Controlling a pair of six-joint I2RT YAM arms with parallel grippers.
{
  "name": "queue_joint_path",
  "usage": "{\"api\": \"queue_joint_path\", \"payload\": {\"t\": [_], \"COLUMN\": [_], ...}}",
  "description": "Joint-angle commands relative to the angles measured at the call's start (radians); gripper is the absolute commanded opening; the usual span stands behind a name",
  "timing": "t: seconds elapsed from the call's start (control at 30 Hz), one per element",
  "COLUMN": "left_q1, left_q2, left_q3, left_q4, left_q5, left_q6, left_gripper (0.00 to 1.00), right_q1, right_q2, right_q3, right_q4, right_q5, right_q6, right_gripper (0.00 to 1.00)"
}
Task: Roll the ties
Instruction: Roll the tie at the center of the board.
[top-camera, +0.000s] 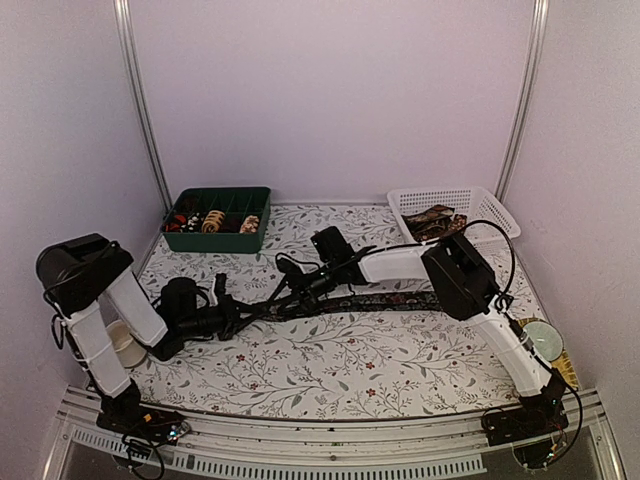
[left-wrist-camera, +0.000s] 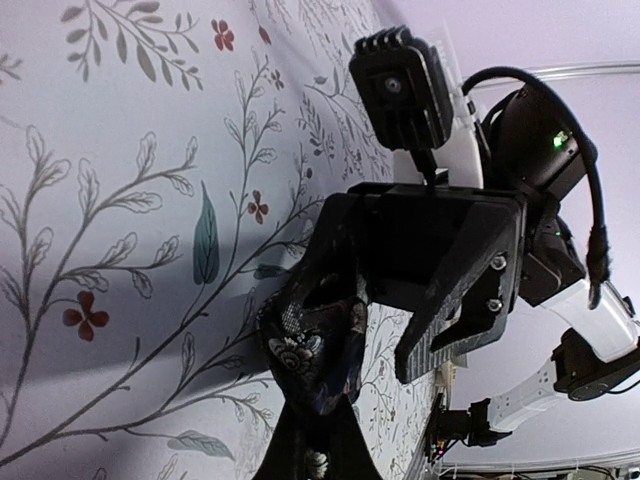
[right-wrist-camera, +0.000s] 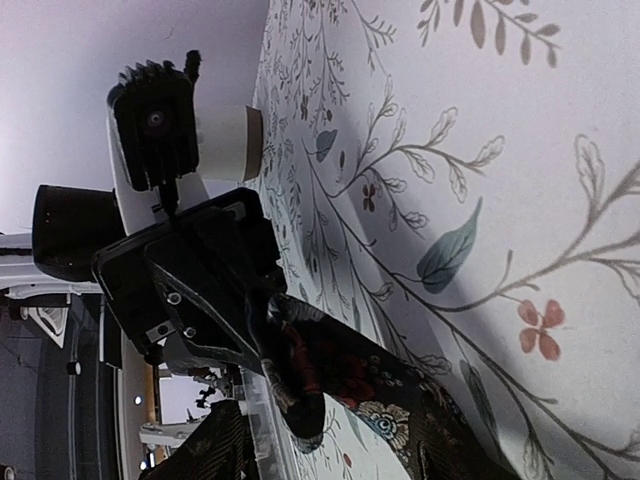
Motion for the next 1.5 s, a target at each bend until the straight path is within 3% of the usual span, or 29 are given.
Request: {"api": "queue_joint_path", "payload": {"t": [0.0, 0.27, 0.5, 0.63, 0.8, 0.97, 1.27, 1.47], "left_q1": [0.013, 0.015, 0.019, 0.032, 0.048, 0.050, 0.052, 0.052], "left_q2": [-0.099, -0.187, -0.173, -0.160, -0.150, -0.162, -0.203, -0.224], "left_q3": [0.063, 0.204, 0.291, 0.310, 0.334, 0.342, 0.346, 0.349], "left_q4": [-0.309, -0.755, -0.948, -1.003, -1.070, -1.073, -1.081, -1.091], "left_q5": [-0.059, -0.122, -0.152, -0.148, -0.165, -0.165, -0.160, -0.153], "left_q6": [0.132, 0.300, 0.390, 0.421, 0.435, 0.427, 0.409, 0.410], "left_gripper": [0.00, 0.00, 0.00, 0.00, 0.00, 0.00, 0.00, 0.00], "right_q1": [-0.034, -0.042, -0.043, -0.042, -0.009, 0.048, 0.068, 0.068], "right_q2": [-0.177, -0.266, -0.333, -0.368, -0.425, -0.323, -0.088, -0.007], "right_q3": [-0.062, -0.090, -0.155, -0.225, -0.354, -0.206, -0.004, 0.033], "right_q4": [-0.204, -0.291, -0.260, -0.175, 0.048, -0.006, 0.005, -0.004], "right_q5": [0.155, 0.294, 0.441, 0.492, 0.443, 0.410, 0.236, 0.195], "right_q6": [-0.184, -0.354, -0.437, -0.476, -0.503, -0.522, -0.369, -0.306], "right_gripper": [0.57, 0.58, 0.60, 0.60, 0.56, 0.49, 0.26, 0.21]}}
